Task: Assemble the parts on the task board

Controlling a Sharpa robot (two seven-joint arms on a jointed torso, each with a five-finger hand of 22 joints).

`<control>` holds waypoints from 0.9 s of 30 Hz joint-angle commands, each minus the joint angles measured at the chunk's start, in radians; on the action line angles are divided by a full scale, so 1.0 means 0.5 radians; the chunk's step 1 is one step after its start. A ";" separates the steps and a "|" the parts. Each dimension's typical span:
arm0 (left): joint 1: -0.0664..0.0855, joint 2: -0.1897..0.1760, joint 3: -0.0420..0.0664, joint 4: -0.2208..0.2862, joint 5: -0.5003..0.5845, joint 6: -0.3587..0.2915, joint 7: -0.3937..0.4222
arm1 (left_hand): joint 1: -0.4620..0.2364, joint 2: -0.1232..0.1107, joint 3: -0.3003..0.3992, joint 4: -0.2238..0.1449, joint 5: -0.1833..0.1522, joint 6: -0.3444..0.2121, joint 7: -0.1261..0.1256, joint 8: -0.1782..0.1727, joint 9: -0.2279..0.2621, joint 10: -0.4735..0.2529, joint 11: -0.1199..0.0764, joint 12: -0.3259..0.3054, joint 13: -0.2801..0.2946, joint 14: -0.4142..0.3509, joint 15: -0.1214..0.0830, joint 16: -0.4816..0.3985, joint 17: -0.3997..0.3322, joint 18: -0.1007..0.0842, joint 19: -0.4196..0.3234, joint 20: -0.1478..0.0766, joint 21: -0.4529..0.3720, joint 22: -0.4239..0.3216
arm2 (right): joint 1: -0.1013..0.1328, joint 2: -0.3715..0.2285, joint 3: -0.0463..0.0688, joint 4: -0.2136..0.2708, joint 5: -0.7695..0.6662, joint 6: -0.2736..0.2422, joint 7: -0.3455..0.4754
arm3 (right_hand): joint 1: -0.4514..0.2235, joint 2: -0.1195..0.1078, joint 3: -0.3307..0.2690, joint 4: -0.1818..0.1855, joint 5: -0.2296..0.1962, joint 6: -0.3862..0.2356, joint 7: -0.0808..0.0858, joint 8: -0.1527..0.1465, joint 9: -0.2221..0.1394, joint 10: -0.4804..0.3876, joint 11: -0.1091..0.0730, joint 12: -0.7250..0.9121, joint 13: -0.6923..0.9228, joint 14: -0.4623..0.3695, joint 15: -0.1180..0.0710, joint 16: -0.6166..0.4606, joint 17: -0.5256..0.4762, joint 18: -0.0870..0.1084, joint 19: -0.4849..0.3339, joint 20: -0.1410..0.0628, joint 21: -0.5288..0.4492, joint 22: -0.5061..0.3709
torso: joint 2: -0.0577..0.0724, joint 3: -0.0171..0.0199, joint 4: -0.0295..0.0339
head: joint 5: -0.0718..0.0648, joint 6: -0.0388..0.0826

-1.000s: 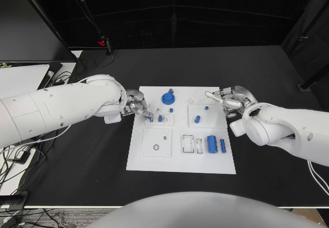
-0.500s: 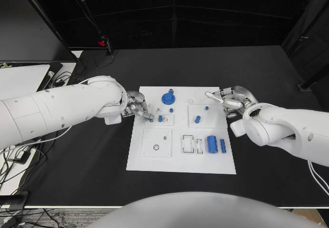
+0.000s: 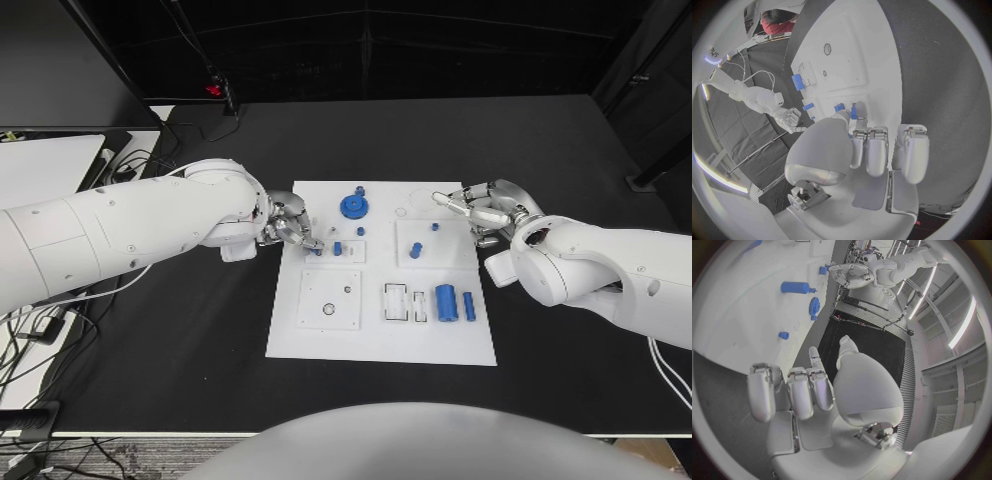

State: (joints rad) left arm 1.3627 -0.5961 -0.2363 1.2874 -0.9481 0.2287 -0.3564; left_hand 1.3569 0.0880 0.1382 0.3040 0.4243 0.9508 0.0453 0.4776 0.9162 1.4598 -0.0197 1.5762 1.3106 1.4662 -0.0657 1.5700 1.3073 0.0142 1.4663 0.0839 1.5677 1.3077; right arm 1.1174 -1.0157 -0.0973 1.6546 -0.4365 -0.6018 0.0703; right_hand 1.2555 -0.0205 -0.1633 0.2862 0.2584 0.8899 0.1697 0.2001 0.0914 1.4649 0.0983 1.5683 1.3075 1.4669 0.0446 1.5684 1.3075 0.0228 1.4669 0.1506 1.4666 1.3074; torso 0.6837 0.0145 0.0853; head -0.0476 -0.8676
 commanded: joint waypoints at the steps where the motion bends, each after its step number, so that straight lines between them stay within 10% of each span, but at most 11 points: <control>1: -0.003 0.006 -0.001 0.000 -0.010 0.042 -0.008 | 0.191 0.187 0.024 -0.018 0.007 -0.003 -0.016 0.005 0.002 0.222 -0.003 -0.011 0.520 0.209 -0.007 0.002 0.527 -0.028 0.209 0.014 0.006 0.526 | 0.002 0.001 0.001 0.006 0.002 -0.004 0.013 | 0.004 0.010 -0.010 0.000 0.010 -0.017 0.004 0.009 0.003 0.212 -0.004 0.005 0.527 0.208 -0.009 0.005 0.527 0.026 -0.001 -0.001 -0.007 0.426 | 0.001 0.0002 0.001 | -0.003 -0.002; 27: -0.020 0.028 -0.001 -0.028 -0.010 0.101 -0.025 | 0.177 0.179 0.039 -0.018 0.005 -0.004 -0.014 0.002 0.003 0.222 -0.001 -0.011 0.520 0.209 -0.006 0.002 0.527 -0.028 0.209 0.015 0.006 0.526 | 0.002 -0.003 0.001 0.007 0.002 -0.002 0.013 | 0.004 0.010 -0.010 0.000 0.010 -0.017 0.004 0.009 0.003 0.212 -0.004 0.005 0.527 0.208 -0.009 0.005 0.527 0.026 -0.001 -0.001 -0.007 0.426 | 0.000 0.0001 0.000 | -0.007 -0.010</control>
State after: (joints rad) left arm 1.3567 -0.5834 -0.2346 1.2732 -0.9489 0.2506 -0.3566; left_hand 1.3569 0.0881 0.1424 0.3079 0.4234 0.9511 0.0456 0.4763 0.9175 1.4599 -0.0198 1.5733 1.3099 1.4662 -0.0657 1.5699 1.3073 0.0142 1.4663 0.0840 1.5677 1.3075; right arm 1.1174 -1.0168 -0.0973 1.6553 -0.4365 -0.6018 0.0700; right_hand 1.2555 -0.0205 -0.1633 0.2862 0.2584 0.8899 0.1697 0.2001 0.0919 1.4649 0.0983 1.5683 1.3075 1.4669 0.0447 1.5684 1.3074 0.0228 1.4669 0.1506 1.4666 1.3074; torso 0.6839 0.0144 0.0853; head -0.0514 -0.8728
